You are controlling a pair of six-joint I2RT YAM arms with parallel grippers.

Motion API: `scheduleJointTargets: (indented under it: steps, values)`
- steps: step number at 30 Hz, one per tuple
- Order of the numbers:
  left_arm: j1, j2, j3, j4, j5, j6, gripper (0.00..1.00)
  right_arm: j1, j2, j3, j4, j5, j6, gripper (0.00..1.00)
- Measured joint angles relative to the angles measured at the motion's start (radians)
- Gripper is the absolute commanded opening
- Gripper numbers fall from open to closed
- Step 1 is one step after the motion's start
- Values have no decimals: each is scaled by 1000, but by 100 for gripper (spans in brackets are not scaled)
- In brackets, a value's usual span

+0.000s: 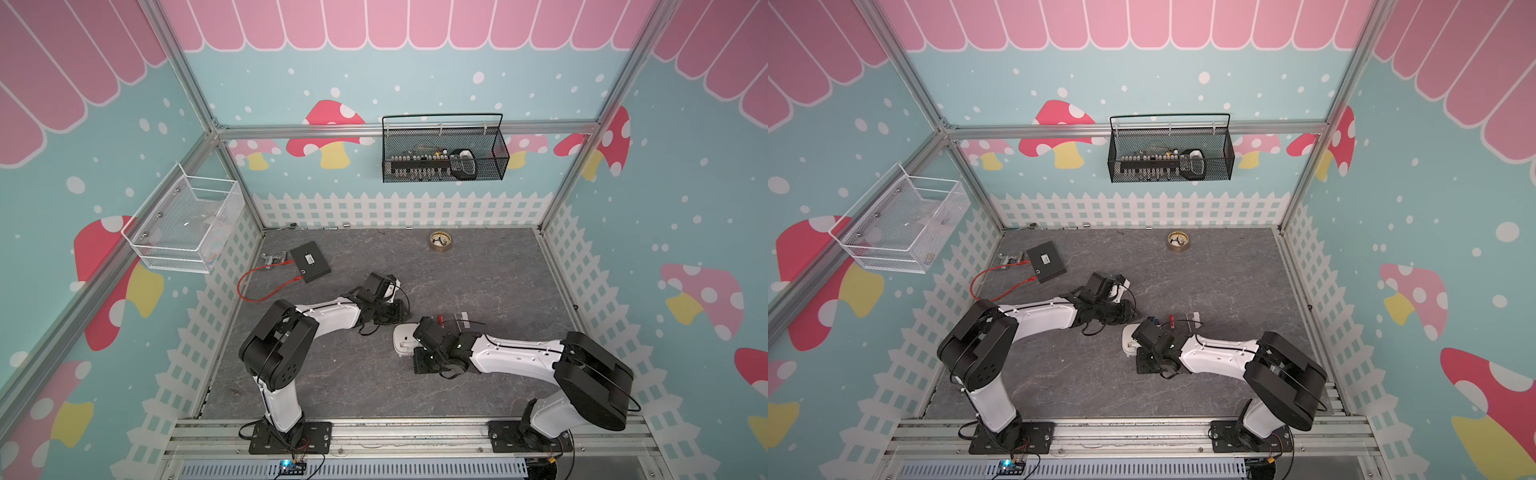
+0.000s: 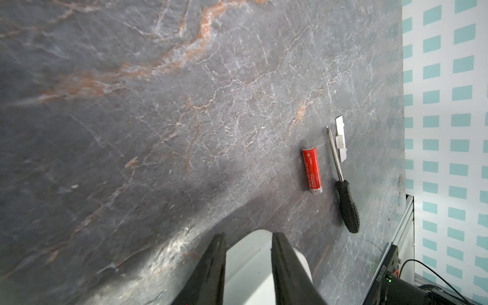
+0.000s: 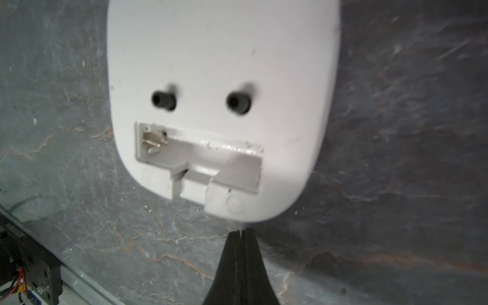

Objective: Remove the battery from the alarm
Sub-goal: Adjust the alarm at the center of the board.

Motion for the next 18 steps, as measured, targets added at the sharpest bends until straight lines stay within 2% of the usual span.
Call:
scheduleJointTargets:
  steps: [7, 18]
  values:
    - [5, -3, -40, 41, 22, -1, 33, -100, 24, 36, 3, 13, -83, 3]
    - [29, -90, -140, 70, 0, -8, 32, -148, 113, 120, -29, 0, -179, 3]
